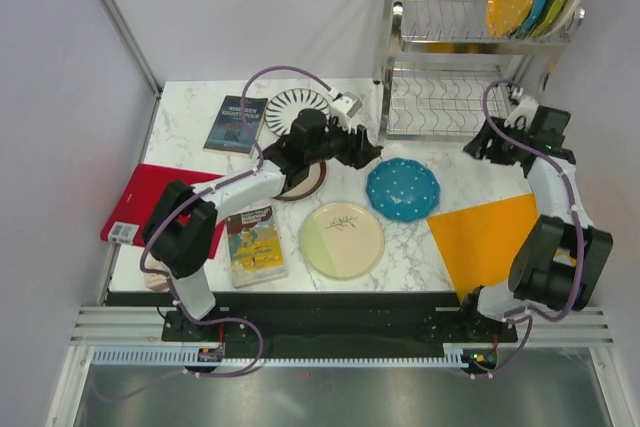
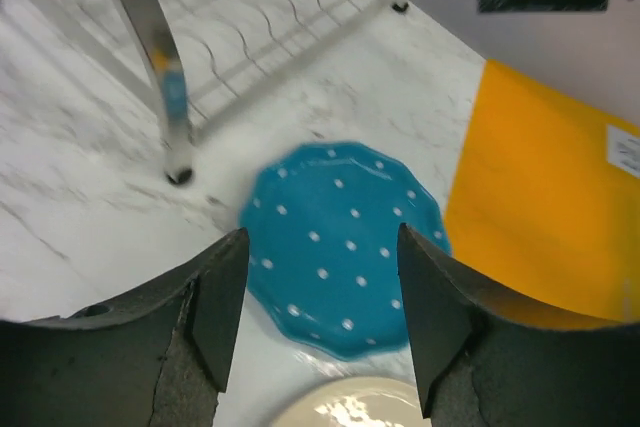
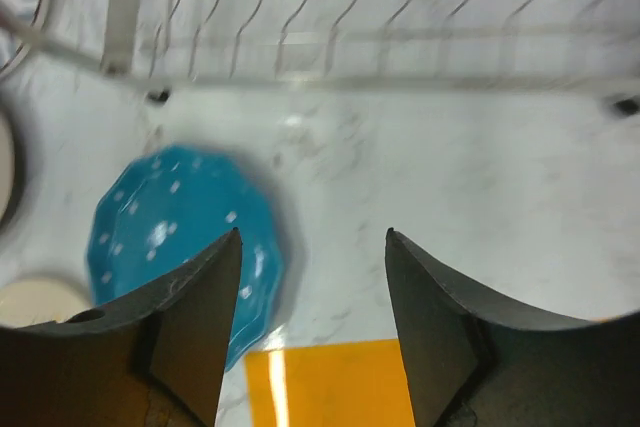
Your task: Load the plates into the dish rack
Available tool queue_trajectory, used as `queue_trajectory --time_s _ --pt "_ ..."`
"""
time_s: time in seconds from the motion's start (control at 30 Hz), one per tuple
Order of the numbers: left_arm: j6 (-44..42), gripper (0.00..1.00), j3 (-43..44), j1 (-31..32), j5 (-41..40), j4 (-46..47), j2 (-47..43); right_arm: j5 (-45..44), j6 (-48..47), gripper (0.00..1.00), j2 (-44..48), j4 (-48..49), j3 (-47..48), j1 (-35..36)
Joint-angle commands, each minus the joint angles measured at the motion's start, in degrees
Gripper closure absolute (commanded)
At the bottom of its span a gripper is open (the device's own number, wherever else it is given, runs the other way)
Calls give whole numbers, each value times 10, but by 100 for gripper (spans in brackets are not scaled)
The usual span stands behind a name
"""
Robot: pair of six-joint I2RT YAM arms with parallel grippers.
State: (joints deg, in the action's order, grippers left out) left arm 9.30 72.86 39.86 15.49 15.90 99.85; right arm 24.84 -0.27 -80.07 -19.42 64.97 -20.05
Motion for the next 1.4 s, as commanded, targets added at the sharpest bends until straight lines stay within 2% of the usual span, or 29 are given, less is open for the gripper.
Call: queue_trajectory --time_s 0.0,0.33,0.47,0.77,0.87,0.9,0.97,1.0,1.03,1.37 --pt "177 34 -41 -21 101 -15 55 260 -21 34 -96 -106 -42 1" --pt "193 35 -1 -21 109 -16 155 275 -114 34 -222 -142 -20 0" --pt "208 37 39 -31 127 -36 205 263 -128 34 -241 -142 -23 1" --pt "208 44 54 -30 126 -33 249 260 -124 34 -307 -131 -9 10" --pt "210 55 53 -29 136 -25 257 264 -123 34 -322 -127 -7 16" --pt "212 65 53 -29 143 -18 260 266 -119 34 -327 -122 -8 19" --pt "219 76 54 -29 147 -12 266 272 -111 35 -335 -113 -8 24" --pt "222 95 54 -29 145 -10 267 272 -98 35 -339 -106 -6 26" --pt "224 98 56 -29 143 -10 271 275 -93 35 -341 -99 -7 27" --pt "254 98 58 -27 132 -7 277 291 -61 39 -365 -86 5 43"
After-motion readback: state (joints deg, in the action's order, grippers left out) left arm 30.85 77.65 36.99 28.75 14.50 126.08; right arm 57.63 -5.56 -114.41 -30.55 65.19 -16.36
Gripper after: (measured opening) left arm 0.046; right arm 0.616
